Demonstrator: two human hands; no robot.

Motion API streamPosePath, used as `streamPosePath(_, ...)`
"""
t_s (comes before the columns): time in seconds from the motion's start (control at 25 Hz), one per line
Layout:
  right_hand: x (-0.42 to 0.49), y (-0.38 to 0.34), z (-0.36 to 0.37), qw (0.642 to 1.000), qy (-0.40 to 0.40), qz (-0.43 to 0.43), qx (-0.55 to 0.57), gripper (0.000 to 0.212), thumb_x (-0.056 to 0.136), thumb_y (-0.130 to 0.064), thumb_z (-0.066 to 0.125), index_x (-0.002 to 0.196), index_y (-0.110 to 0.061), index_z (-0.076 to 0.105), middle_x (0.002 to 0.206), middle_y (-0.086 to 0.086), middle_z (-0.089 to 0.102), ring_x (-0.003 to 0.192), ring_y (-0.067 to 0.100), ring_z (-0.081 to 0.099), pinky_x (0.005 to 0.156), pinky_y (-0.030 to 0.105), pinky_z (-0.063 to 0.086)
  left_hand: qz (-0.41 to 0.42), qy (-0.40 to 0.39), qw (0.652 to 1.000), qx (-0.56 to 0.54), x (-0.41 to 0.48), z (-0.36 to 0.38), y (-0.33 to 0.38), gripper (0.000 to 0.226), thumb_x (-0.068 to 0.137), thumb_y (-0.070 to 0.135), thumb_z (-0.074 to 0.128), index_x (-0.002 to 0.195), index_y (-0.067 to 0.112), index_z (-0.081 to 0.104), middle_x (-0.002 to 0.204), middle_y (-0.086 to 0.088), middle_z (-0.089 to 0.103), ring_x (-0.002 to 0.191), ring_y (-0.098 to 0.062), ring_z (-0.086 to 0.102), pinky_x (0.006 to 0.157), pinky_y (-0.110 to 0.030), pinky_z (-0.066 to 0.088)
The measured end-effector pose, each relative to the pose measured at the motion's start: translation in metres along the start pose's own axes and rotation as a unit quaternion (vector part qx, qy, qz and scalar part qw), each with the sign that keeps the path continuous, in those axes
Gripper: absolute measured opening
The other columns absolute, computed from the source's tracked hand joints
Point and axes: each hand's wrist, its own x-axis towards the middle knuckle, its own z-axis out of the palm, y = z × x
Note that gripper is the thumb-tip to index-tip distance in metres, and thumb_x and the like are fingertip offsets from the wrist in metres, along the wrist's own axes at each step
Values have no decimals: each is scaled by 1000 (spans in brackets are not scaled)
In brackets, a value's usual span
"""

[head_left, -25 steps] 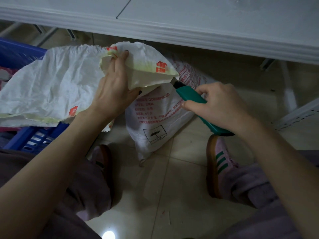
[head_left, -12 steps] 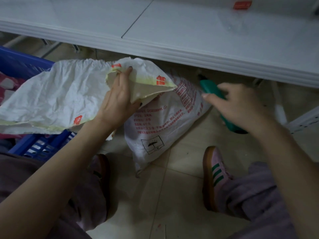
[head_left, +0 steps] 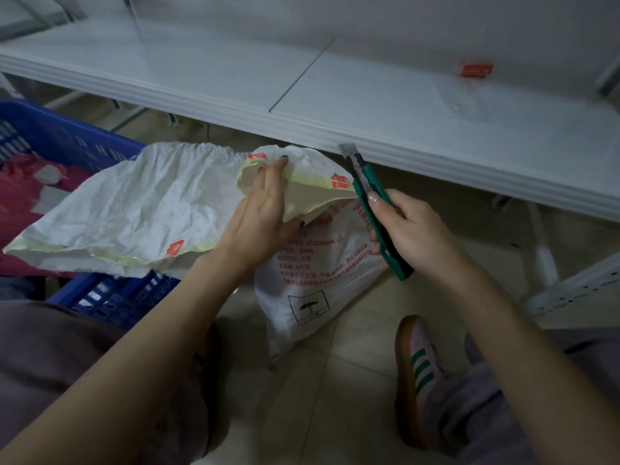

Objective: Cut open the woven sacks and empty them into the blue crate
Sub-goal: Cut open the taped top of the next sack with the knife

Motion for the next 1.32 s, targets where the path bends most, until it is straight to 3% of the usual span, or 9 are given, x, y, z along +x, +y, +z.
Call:
streamPosePath(0.16, 0, 0, 8, 995, -25, 24, 99, 21, 100, -37, 41, 101, -24, 57, 66, 8, 57, 54, 23, 57, 49, 33, 51, -5, 4, 1000, 1, 0, -4, 0, 83, 77, 15, 73, 142, -1, 24, 137, -18, 39, 111, -34, 50, 86, -32, 39)
streamPosePath(0.32, 7, -1, 9, 991, 57, -5, 121, 13, 88, -30, 66, 86, -19, 60, 66, 2, 58, 54, 12, 57, 55, 28, 52, 17, 28, 999, -20, 1, -13, 3, 71, 74, 9, 73, 135, 0, 37, 126, -17, 49, 96, -36, 56, 77, -16, 31)
streamPosePath(0.52, 17, 2, 23, 973, 73, 81, 203, 29, 79, -32, 75, 96, -12, 63, 82, -2, 64, 72, 12, 66, 74, 36, 58, 35, 51, 998, -10, -1, -18, 7, 67, 74, 3, 70, 133, -5, 38, 127, -20, 49, 96, -40, 57, 85, -20, 33)
streamPosePath(0.68, 19, -11, 36, 939, 70, 95, 322, 22, 79, -20, 76, 95, -13, 63, 92, 2, 67, 72, 6, 68, 69, 34, 60, 63, 35, 997, -14, -9, -18, 12, 59, 73, -2, 69, 127, -8, 45, 122, -23, 52, 91, -40, 59, 82, -20, 35)
streamPosePath(0.88, 14, -22, 56, 945, 22, 123, 303, 34, 79, -29, 76, 107, -13, 65, 99, 6, 70, 92, 21, 67, 77, 36, 57, 82, 12, 993, -82, -28, -22, 18, 53, 72, -3, 69, 122, -5, 50, 91, -7, 60, 58, 0, 50, 64, 2, 33)
streamPosePath(0.96, 9, -26, 57, 932, 7, 136, 337, 36, 79, -29, 75, 110, -14, 65, 102, 6, 69, 94, 22, 66, 77, 36, 56, 65, 14, 991, -117, -32, -25, 19, 55, 75, -2, 68, 126, -1, 46, 107, -10, 57, 49, -2, 48, 57, -2, 36)
streamPosePath(1.08, 2, -29, 48, 942, 10, 107, 319, 21, 84, -28, 70, 101, -16, 63, 96, 6, 70, 82, 14, 68, 69, 27, 57, 39, 33, 988, -144, -40, -25, 25, 60, 77, 0, 68, 131, 1, 41, 123, -3, 51, 53, -5, 52, 56, -8, 40)
streamPosePath(1.16, -5, -28, 42, 955, 11, 96, 280, 13, 92, -32, 60, 90, -19, 59, 75, 0, 67, 54, 0, 62, 47, 10, 47, 26, 54, 989, -133, -45, -21, 26, 61, 78, 2, 69, 132, 1, 40, 122, -1, 52, 54, -3, 52, 57, -6, 39)
streamPosePath(1.32, -14, -23, 32, 937, -57, 137, 315, 16, 95, -24, 49, 95, -8, 50, 60, 3, 47, 35, 9, 39, 34, 18, 31, -10, 67, 991, -113, -44, -18, 18, 59, 79, 7, 70, 131, 2, 42, 122, -6, 56, 51, -4, 50, 58, -6, 38)
